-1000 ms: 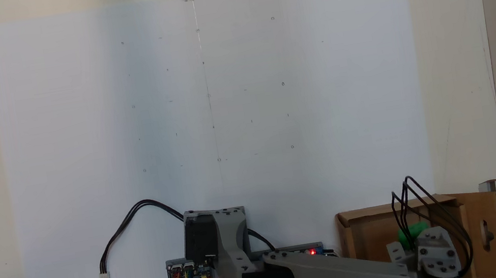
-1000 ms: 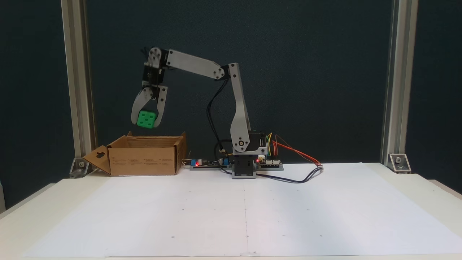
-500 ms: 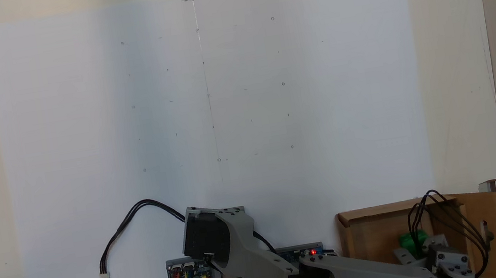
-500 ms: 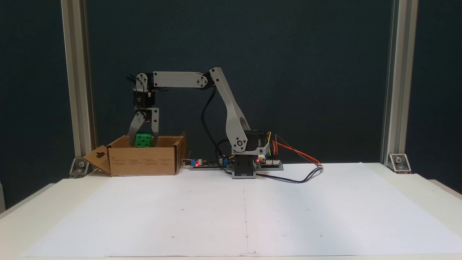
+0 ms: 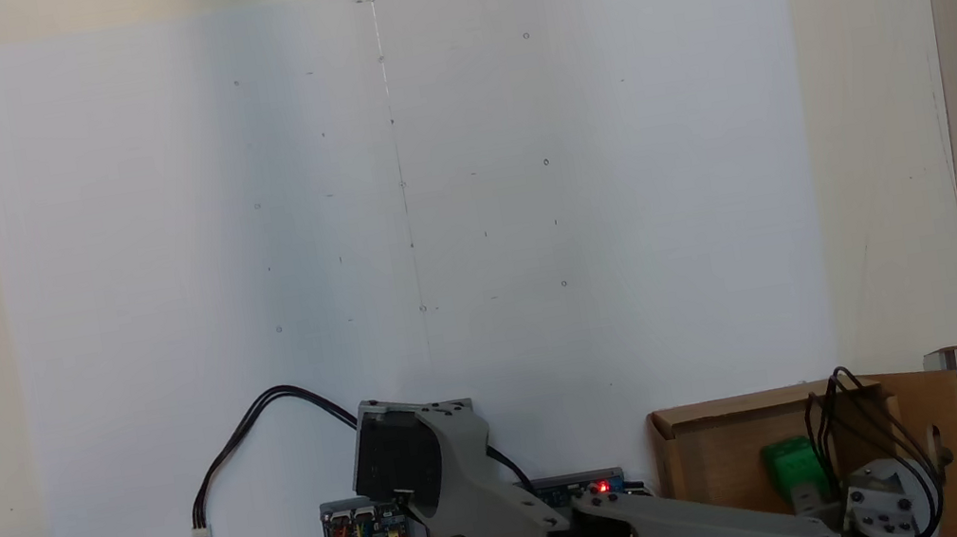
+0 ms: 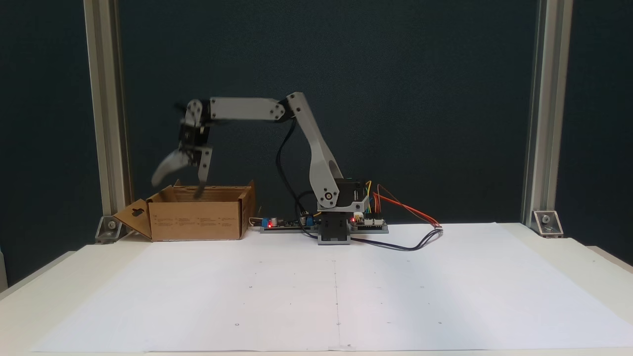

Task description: Grasp a green dice and put it in the bin.

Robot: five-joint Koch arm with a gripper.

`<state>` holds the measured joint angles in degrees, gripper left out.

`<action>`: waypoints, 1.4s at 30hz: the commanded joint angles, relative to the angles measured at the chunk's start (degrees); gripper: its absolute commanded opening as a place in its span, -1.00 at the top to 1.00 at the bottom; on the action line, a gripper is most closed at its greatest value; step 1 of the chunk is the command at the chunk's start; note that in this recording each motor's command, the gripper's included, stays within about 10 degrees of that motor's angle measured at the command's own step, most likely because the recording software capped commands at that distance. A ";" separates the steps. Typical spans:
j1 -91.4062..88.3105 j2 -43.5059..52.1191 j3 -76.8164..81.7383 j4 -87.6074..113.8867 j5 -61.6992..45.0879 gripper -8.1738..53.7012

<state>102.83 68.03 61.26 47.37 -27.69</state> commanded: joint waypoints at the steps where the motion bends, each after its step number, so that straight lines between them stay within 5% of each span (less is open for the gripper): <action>1: -2.90 8.88 -6.24 -0.88 7.47 -0.68; 11: -31.64 28.04 -6.15 -0.70 25.14 -0.66; 28: -92.72 30.41 -1.85 -0.70 26.46 -0.68; 42: -100.99 53.53 48.25 -32.85 26.10 -0.68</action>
<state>2.37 118.21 110.30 21.45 -3.78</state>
